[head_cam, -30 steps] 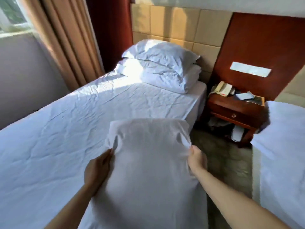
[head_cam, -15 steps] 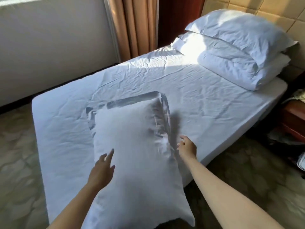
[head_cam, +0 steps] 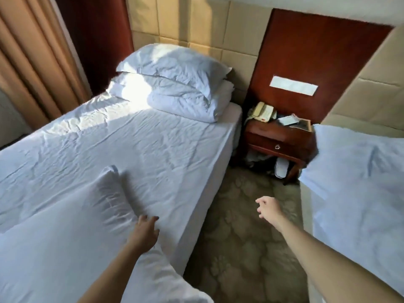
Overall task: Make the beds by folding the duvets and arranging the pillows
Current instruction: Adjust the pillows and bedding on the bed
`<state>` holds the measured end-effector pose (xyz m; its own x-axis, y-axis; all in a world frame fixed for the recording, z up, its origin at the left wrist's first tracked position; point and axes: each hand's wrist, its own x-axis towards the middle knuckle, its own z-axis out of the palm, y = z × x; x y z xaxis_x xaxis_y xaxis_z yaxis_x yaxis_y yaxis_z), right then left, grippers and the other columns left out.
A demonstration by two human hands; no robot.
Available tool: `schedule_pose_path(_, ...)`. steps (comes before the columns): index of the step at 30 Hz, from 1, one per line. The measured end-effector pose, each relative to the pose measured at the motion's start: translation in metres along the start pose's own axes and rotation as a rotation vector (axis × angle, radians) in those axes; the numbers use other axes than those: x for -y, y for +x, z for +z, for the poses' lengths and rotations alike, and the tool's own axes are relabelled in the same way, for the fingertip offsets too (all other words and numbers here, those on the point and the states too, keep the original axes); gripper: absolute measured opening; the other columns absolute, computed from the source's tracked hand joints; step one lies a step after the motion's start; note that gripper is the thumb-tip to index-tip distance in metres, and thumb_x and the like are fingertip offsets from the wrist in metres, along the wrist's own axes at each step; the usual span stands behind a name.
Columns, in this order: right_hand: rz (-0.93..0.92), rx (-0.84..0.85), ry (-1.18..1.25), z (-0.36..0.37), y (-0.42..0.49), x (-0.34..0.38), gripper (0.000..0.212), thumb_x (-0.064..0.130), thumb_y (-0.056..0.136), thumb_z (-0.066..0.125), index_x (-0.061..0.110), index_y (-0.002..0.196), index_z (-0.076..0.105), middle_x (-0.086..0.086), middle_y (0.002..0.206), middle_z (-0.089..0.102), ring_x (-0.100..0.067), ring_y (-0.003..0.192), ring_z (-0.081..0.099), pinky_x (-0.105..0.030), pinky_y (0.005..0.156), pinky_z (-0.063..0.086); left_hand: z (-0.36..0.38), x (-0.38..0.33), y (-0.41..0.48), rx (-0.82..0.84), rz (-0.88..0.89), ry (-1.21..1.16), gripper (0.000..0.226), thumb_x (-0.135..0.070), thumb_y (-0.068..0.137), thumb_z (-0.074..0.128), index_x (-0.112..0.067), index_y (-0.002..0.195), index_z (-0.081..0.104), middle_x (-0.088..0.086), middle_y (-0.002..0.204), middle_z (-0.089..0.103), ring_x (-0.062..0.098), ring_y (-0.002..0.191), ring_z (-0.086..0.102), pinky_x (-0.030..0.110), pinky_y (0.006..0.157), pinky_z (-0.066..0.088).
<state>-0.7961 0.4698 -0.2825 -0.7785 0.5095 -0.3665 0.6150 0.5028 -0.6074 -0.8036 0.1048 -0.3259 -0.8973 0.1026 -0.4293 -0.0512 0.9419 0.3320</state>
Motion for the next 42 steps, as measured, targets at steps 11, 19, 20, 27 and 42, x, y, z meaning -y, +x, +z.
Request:
schedule_pose_path(11,0.382,-0.444,0.202,-0.237,-0.105,-0.245,0.032,0.012,0.096,0.043,0.010,0.124,0.056,-0.014,0.120,0.060,-0.028,0.100,0.059,-0.028,0.084,0.046,0.041,-0.337,0.011,0.128,0.726,0.279,0.045,-0.032,0.098,0.044,-0.024,0.141,0.036,0.007,0.145,0.027,0.025,0.131,0.039,0.032,0.106,0.039)
schedule_pose_path(19,0.678,-0.716,0.252,-0.353,-0.245,-0.427,0.039,0.016,0.095,0.044,0.008,0.132,0.051,-0.012,0.138,0.051,-0.028,0.125,0.048,-0.030,0.099,0.038,0.152,-0.538,-0.093,0.260,1.134,0.457,0.044,-0.027,0.097,0.046,-0.025,0.140,0.036,0.012,0.144,0.025,0.024,0.126,0.045,0.030,0.104,0.037)
schedule_pose_path(20,0.690,-0.731,0.244,-0.365,-0.256,-0.447,0.038,0.015,0.095,0.043,0.008,0.132,0.051,-0.012,0.138,0.050,-0.028,0.126,0.048,-0.029,0.099,0.038,0.166,-0.558,-0.107,0.260,1.175,0.472,0.041,-0.029,0.097,0.048,-0.033,0.136,0.039,0.013,0.145,0.025,0.025,0.123,0.048,0.030,0.103,0.037)
schedule_pose_path(27,0.732,-0.715,0.195,-0.446,-0.312,-0.571,0.024,0.011,0.094,0.042,0.015,0.113,0.057,-0.007,0.120,0.059,-0.029,0.124,0.048,-0.024,0.083,0.035,0.263,-0.684,-0.210,0.265,1.313,0.447,0.048,-0.029,0.096,0.048,-0.027,0.142,0.035,0.015,0.147,0.023,0.027,0.124,0.050,0.027,0.103,0.034)
schedule_pose_path(42,0.790,-0.674,0.341,-0.510,-0.336,-0.711,0.048,0.019,0.098,0.044,0.013,0.144,0.028,-0.007,0.115,0.055,-0.025,0.119,0.052,-0.023,0.079,0.036,0.416,-0.849,-0.337,0.444,1.497,0.511,0.046,-0.030,0.098,0.046,-0.026,0.142,0.034,0.008,0.147,0.023,0.019,0.116,0.054,0.022,0.100,0.036)
